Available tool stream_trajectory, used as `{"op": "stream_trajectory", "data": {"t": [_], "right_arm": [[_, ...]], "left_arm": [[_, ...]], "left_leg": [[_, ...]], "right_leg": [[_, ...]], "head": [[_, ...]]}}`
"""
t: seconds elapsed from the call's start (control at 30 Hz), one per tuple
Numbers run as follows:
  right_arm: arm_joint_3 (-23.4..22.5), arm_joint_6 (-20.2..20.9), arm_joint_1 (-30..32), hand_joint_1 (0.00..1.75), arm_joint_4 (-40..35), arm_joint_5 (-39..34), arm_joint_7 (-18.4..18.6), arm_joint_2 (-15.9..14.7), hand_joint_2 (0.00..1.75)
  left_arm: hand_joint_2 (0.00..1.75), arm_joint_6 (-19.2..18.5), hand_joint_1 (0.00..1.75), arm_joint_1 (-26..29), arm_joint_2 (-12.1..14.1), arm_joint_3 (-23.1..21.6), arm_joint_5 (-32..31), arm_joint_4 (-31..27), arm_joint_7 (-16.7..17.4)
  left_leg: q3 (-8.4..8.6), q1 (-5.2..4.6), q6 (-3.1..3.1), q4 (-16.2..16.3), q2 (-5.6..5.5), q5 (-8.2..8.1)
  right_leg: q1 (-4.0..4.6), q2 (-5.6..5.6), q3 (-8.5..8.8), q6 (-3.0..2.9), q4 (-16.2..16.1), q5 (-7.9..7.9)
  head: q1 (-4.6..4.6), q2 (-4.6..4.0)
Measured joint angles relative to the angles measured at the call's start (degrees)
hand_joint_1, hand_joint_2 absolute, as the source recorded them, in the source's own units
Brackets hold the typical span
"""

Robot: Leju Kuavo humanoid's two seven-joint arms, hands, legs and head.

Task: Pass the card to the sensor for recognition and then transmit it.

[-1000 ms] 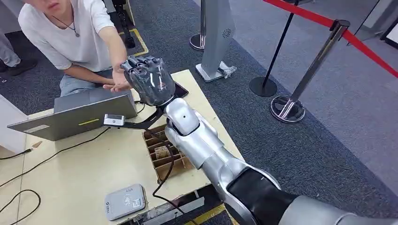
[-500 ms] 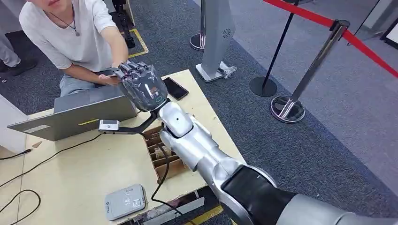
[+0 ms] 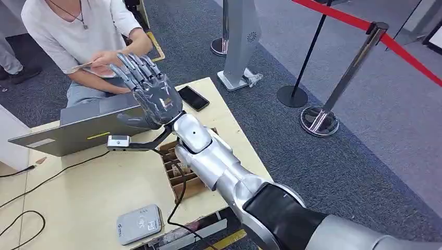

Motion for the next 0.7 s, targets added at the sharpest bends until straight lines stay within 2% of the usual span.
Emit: {"op": "stream_trajectory", "data": {"t": [0.2,0.3,0.53,0.7], "right_arm": [[0.0,0.0,0.0,0.00,0.0,-0.3,0.0,0.0,0.00],[0.0,0.0,0.0,0.00,0.4,-3.4,-1.7,0.0,0.00],[-0.4,0.0,-0.6,0.00,4.2,-14.8,-8.5,0.8,0.00],[0.7,0.0,0.4,0.00,4.5,-22.8,-10.1,0.5,0.00]], "left_arm": [[0.00,-0.3,0.00,0.0,0.1,0.0,-0.9,0.0,0.0],[0.00,-0.3,0.00,0.1,0.1,0.0,-0.9,0.0,0.0],[0.00,-0.2,0.00,0.1,0.2,0.0,-0.6,0.0,0.0],[0.00,-0.3,0.00,0.1,0.2,0.0,-0.3,0.0,-0.3]], "left_leg": [[0.00,0.00,0.00,0.0,0.00,0.00],[0.00,0.00,0.00,0.0,0.00,0.00],[0.00,0.00,0.00,0.0,0.00,0.00],[0.02,0.00,0.00,0.0,0.01,0.00]], "right_leg": [[0.00,0.00,0.00,0.00,0.0,0.00],[0.00,0.00,0.00,0.00,0.0,0.00],[0.00,0.00,0.00,0.00,0.0,0.00],[0.00,0.02,-0.02,0.00,0.0,0.00]], "head": [[0.00,0.00],[0.02,0.00],[0.02,0.00],[0.02,0.00]]}}
